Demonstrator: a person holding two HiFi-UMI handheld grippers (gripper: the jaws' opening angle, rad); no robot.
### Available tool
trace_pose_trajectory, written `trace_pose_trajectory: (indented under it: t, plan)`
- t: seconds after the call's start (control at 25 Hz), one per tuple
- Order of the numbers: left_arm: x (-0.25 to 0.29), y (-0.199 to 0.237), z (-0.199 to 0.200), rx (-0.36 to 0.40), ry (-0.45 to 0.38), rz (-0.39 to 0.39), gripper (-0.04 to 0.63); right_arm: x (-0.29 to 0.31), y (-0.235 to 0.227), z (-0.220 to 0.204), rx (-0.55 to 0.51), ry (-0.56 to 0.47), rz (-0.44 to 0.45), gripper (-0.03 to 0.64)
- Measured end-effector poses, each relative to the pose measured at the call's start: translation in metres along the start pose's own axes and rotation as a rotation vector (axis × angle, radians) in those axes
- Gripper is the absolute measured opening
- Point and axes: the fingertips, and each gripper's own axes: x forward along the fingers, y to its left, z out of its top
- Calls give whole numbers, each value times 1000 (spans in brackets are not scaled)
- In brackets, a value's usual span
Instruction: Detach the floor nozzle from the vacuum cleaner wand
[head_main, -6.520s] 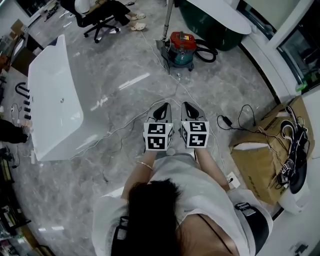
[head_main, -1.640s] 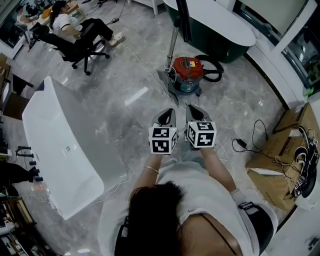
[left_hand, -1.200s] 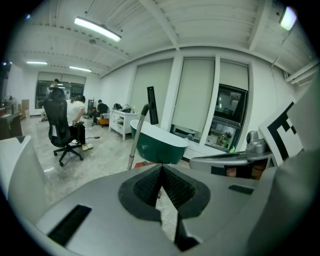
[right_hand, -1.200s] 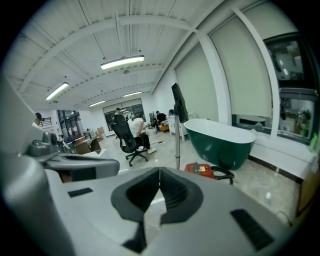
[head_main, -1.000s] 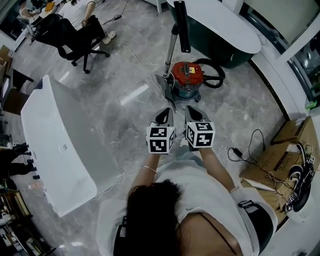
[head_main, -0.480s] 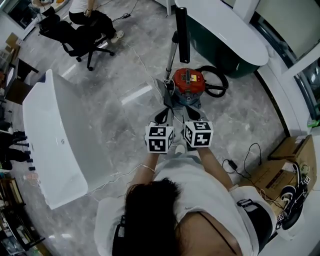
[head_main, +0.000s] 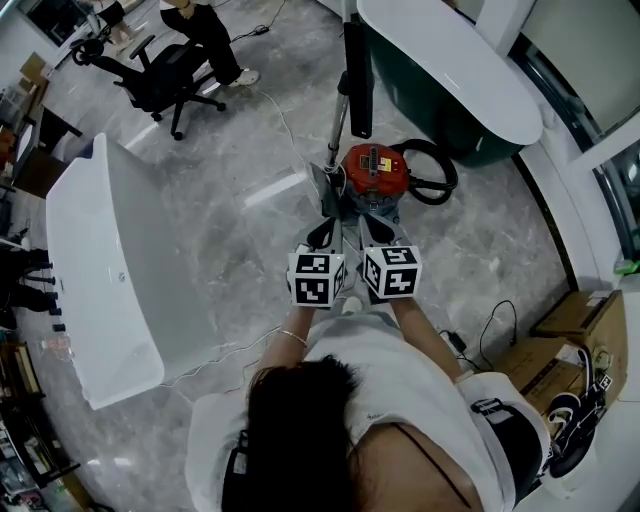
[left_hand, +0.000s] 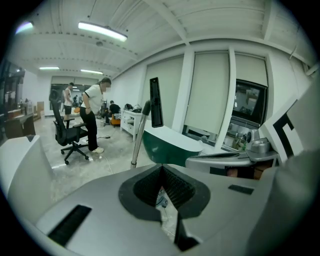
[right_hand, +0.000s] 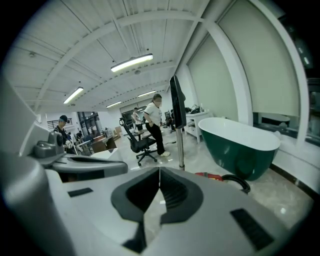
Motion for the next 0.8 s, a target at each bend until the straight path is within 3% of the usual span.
trace_pose_trajectory:
  t: [0.8]
  plan:
    - [10,-3,2,-1,0,42,3,3,-20,-2,21,-1,11,15]
